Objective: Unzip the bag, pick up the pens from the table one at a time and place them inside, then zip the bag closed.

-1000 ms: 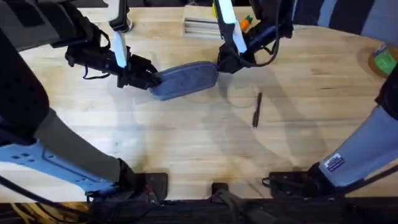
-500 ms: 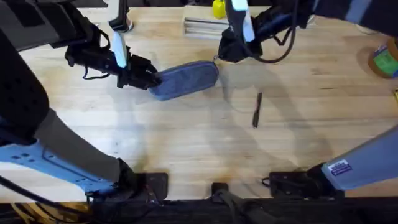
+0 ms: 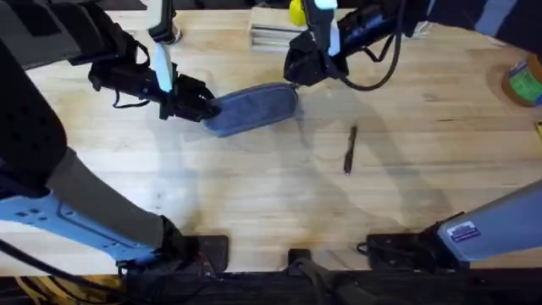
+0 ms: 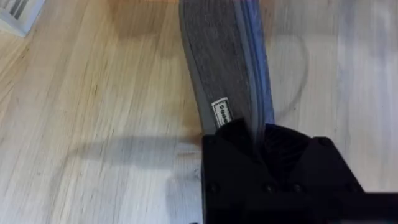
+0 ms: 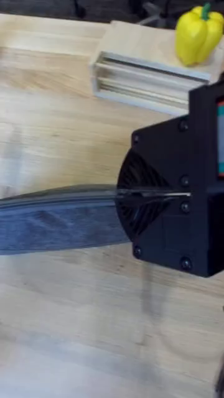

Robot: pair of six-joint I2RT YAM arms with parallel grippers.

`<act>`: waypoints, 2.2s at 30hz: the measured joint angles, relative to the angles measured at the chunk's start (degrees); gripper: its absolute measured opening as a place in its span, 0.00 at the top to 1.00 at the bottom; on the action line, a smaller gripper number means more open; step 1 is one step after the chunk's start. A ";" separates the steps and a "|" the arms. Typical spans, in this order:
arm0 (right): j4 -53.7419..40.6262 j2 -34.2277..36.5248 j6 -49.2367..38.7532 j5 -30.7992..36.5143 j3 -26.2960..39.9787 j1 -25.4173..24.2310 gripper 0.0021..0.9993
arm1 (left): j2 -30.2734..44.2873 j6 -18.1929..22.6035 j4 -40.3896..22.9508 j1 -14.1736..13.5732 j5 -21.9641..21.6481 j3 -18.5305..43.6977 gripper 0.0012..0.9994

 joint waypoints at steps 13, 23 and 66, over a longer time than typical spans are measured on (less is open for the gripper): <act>7.79 0.00 0.36 -0.34 0.00 5.34 0.83 | 0.00 0.00 0.00 0.00 0.00 0.00 0.96; 6.57 0.00 0.33 14.75 0.00 4.15 0.01 | 0.00 0.00 0.02 0.00 0.00 0.00 0.96; 2.51 10.73 -3.16 1.03 0.02 -5.07 0.05 | 0.00 0.00 0.04 0.00 -0.02 0.00 0.96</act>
